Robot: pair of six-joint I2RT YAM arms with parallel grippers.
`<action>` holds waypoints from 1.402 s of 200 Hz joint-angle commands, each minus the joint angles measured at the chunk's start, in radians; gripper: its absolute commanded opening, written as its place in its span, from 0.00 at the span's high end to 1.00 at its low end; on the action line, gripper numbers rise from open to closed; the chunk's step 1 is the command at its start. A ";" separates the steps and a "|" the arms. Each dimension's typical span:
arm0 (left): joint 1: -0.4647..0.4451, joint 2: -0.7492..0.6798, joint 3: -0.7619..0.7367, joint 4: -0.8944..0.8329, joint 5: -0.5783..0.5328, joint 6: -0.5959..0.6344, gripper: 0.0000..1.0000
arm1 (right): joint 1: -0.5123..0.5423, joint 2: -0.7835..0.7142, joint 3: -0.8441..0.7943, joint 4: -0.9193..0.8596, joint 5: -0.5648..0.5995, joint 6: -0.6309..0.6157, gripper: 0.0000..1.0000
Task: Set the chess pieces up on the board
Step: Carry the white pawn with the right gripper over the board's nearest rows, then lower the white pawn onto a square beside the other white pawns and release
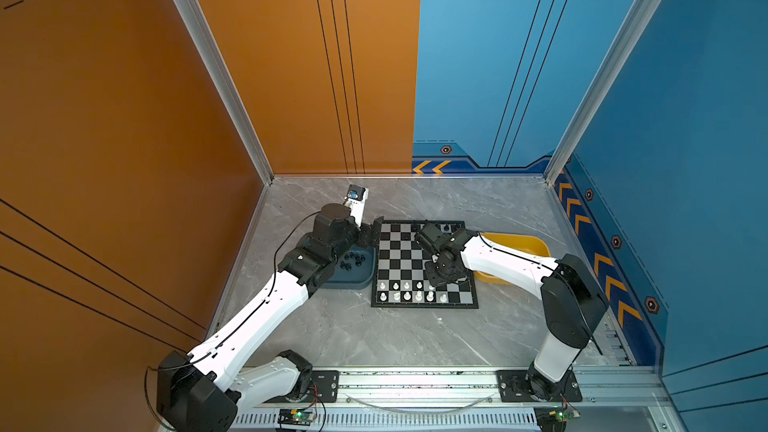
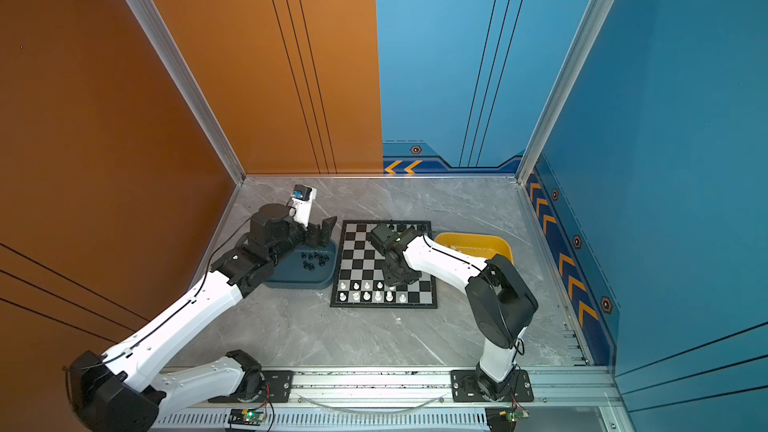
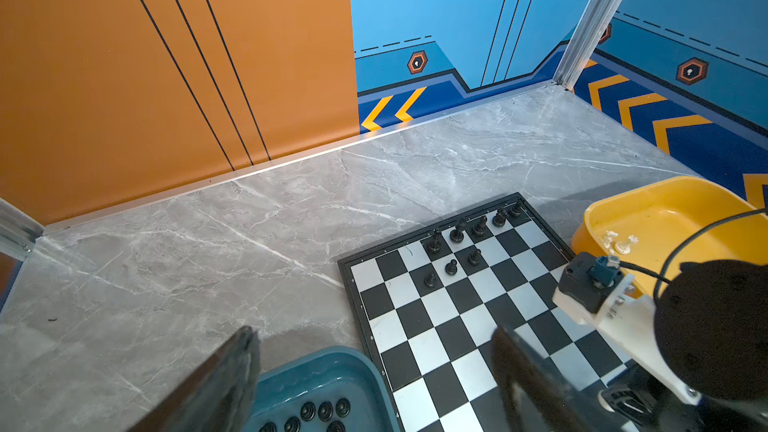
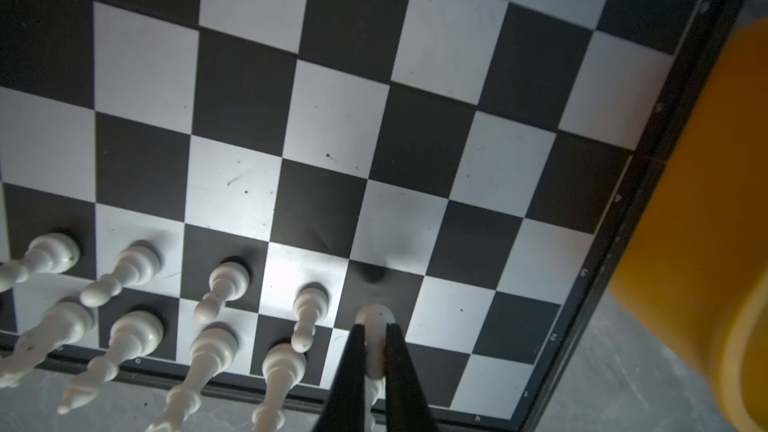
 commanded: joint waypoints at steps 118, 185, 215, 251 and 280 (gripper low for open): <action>-0.012 -0.023 -0.026 -0.002 -0.021 -0.003 0.11 | 0.002 0.023 -0.069 0.046 0.006 0.046 1.00; -0.014 -0.011 -0.023 0.003 -0.017 -0.005 0.11 | -0.002 -0.010 -0.100 0.046 0.008 0.060 1.00; -0.017 -0.002 -0.014 0.002 -0.011 -0.006 0.11 | -0.004 -0.023 -0.112 0.048 0.006 0.065 1.00; -0.021 0.000 -0.016 0.003 -0.015 -0.004 0.11 | -0.005 -0.033 -0.122 0.048 0.003 0.068 1.00; -0.021 0.004 -0.017 0.007 -0.013 -0.007 0.11 | -0.005 -0.038 -0.125 0.052 -0.010 0.073 1.00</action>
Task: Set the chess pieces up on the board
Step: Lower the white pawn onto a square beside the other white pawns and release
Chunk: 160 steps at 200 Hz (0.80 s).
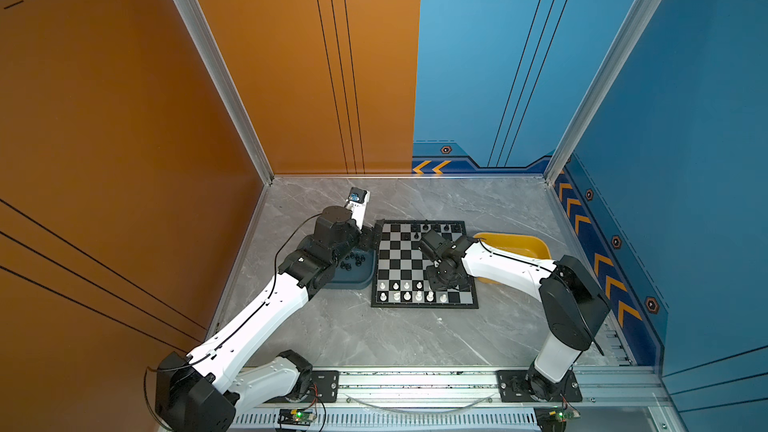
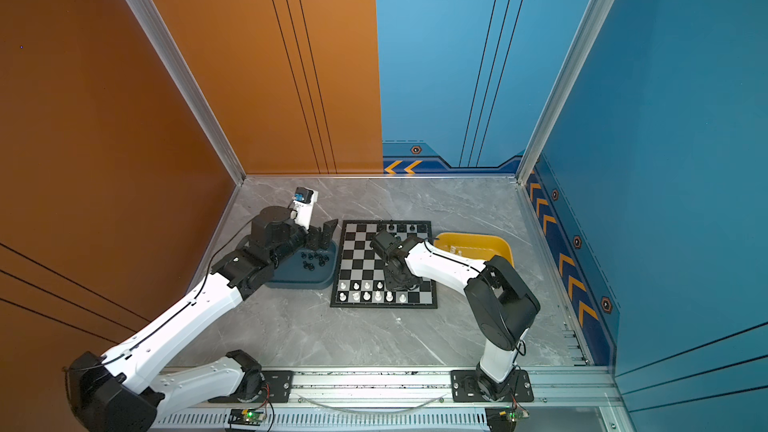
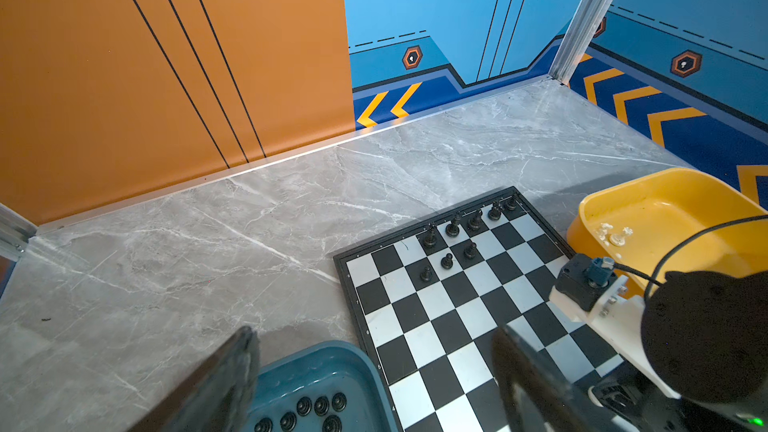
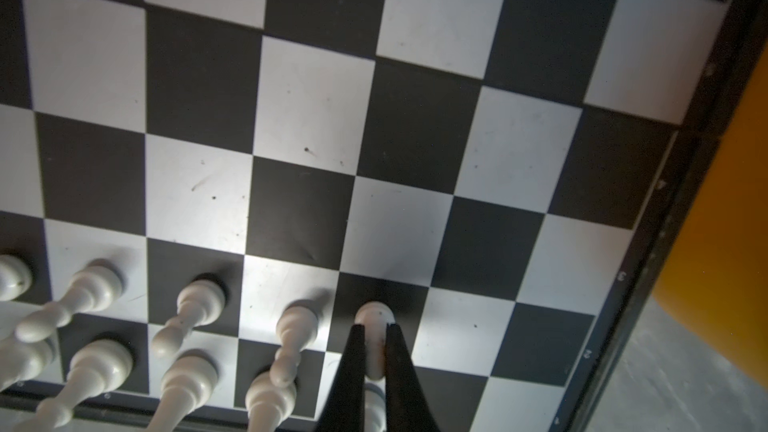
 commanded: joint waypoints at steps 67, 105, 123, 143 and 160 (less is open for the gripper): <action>-0.009 0.010 -0.001 0.006 -0.011 -0.004 0.10 | -0.005 -0.008 -0.025 -0.031 -0.024 0.017 0.95; -0.009 0.010 0.000 0.006 -0.014 -0.003 0.10 | -0.005 -0.012 -0.020 -0.022 -0.026 0.022 0.70; -0.011 0.010 0.003 0.004 -0.010 -0.002 0.10 | -0.006 -0.027 -0.017 -0.016 -0.020 0.027 0.67; -0.011 0.009 0.003 0.003 -0.014 0.001 0.11 | -0.011 -0.044 -0.006 -0.017 -0.015 0.025 0.65; -0.011 0.010 0.009 -0.008 -0.026 0.004 0.10 | -0.023 -0.068 0.010 -0.020 -0.008 0.021 0.64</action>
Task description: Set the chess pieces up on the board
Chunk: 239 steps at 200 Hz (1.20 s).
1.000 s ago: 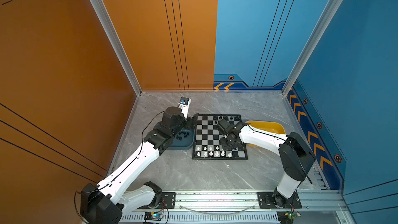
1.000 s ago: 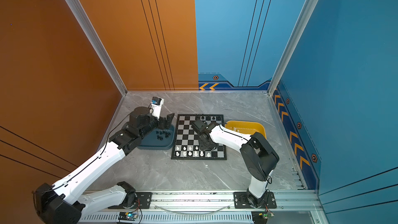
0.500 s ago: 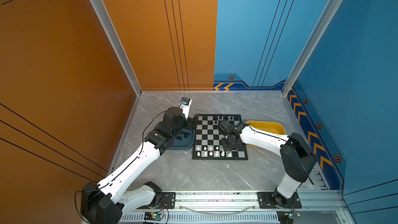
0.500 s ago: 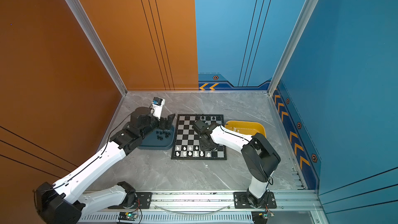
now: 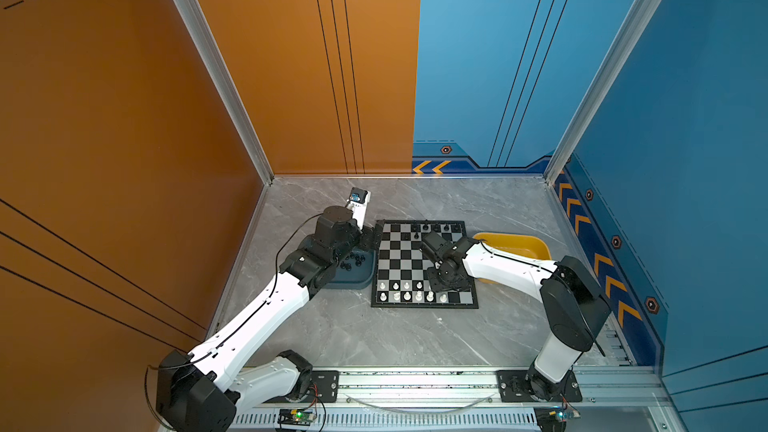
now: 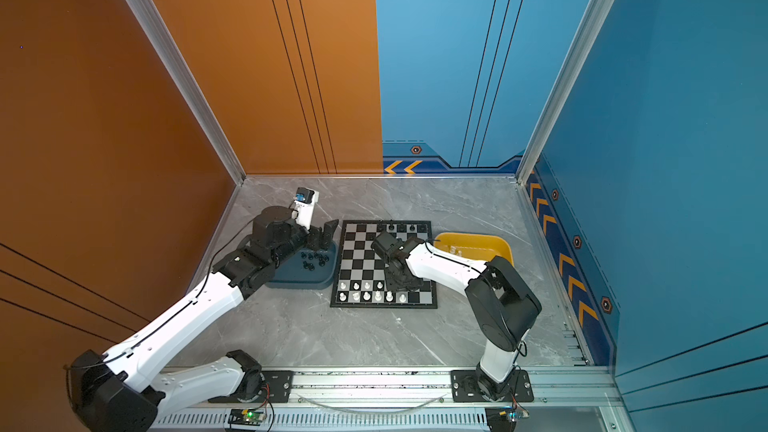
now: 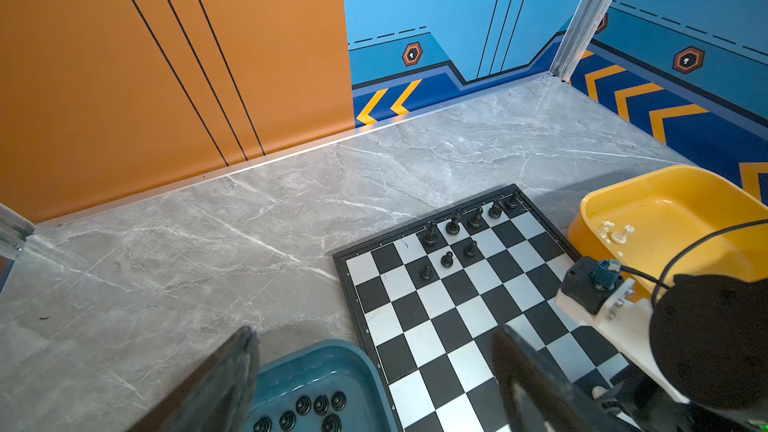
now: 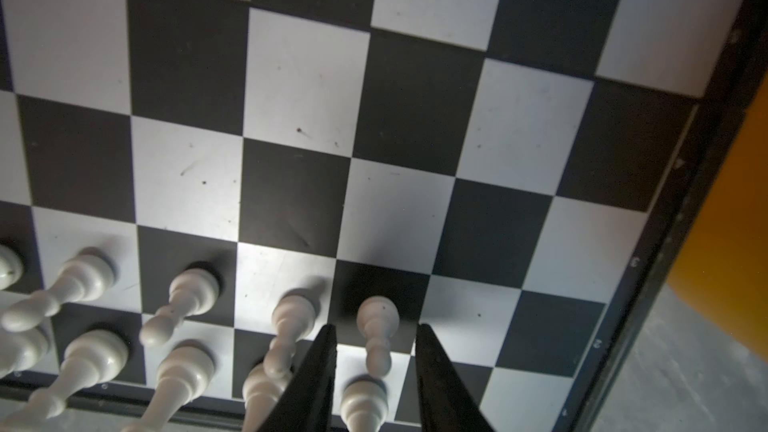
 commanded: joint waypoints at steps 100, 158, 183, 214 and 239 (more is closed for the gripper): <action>0.108 0.114 0.182 -0.406 -0.102 -0.104 0.22 | -0.162 -0.111 0.207 0.029 0.051 -0.110 0.63; 0.269 0.091 0.134 -0.555 -0.043 -0.204 0.31 | -0.250 -0.133 0.187 0.084 -0.009 -0.122 0.64; 0.328 0.127 0.109 -0.554 -0.014 -0.223 0.34 | -0.264 -0.116 0.188 0.094 -0.039 -0.122 0.64; 0.364 0.206 0.118 -0.554 0.041 -0.234 0.41 | -0.268 -0.111 0.189 0.095 -0.048 -0.120 0.65; 0.378 0.262 0.127 -0.552 0.069 -0.239 0.46 | -0.276 -0.110 0.185 0.098 -0.053 -0.118 0.65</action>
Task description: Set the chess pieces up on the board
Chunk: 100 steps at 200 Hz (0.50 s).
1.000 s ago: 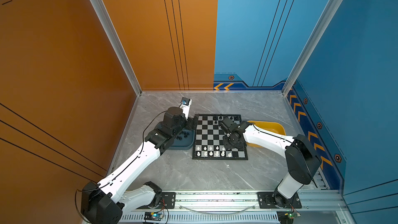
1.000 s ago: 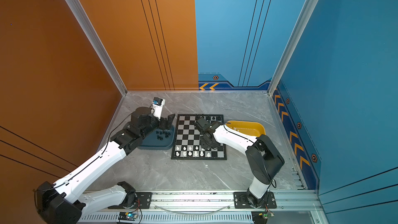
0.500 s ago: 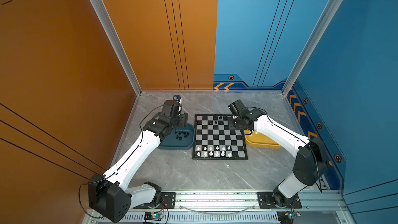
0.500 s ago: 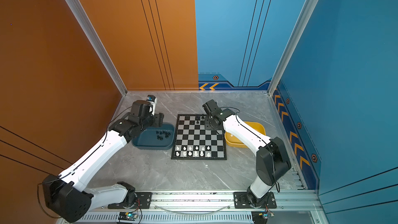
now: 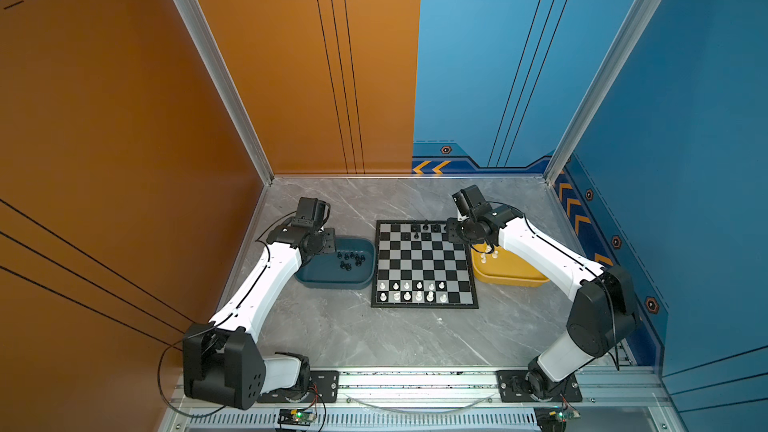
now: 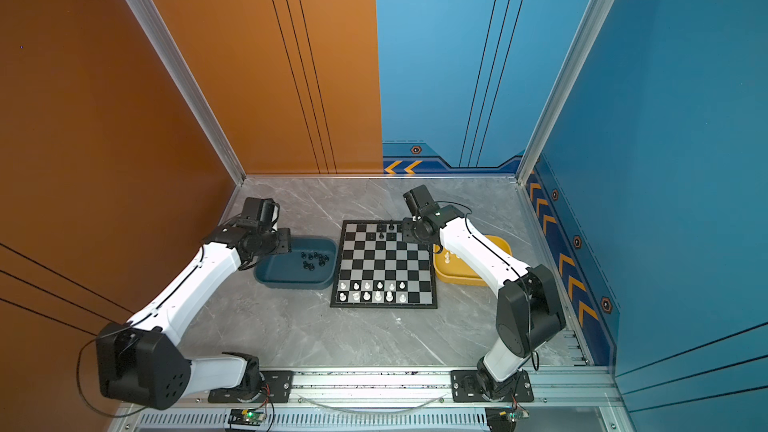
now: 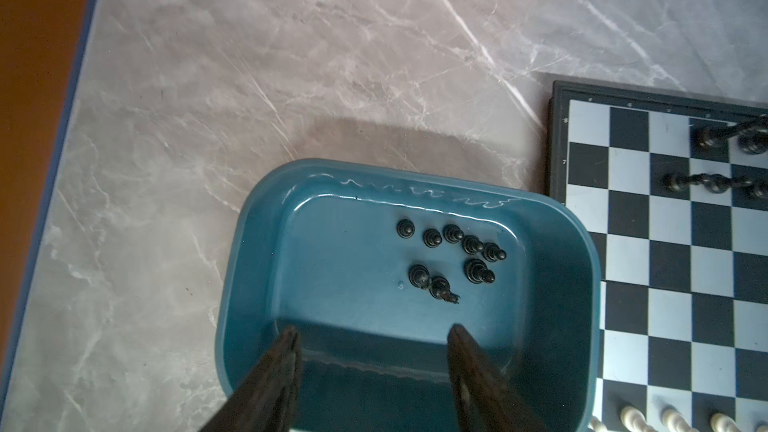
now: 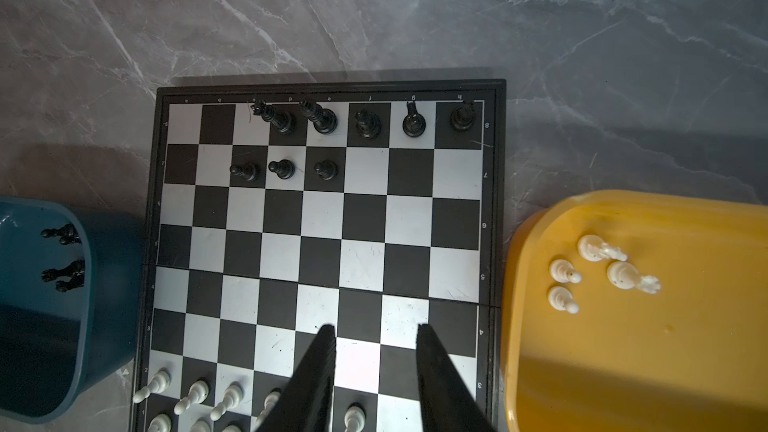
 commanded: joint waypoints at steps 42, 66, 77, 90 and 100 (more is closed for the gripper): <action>0.013 0.143 0.039 -0.008 0.123 -0.022 0.52 | -0.019 -0.007 0.000 0.012 -0.022 -0.008 0.65; 0.013 0.195 0.058 -0.006 0.129 -0.026 0.56 | -0.025 -0.017 -0.005 0.012 -0.020 -0.008 0.65; 0.014 0.219 0.066 -0.006 0.131 -0.028 0.58 | -0.028 -0.019 -0.005 0.011 -0.020 -0.008 0.65; 0.012 0.248 0.073 -0.005 0.140 -0.029 0.61 | -0.031 -0.019 -0.008 0.012 -0.023 -0.006 0.65; 0.011 0.268 0.080 -0.005 0.150 -0.031 0.63 | -0.033 -0.019 -0.011 0.012 -0.025 -0.006 0.65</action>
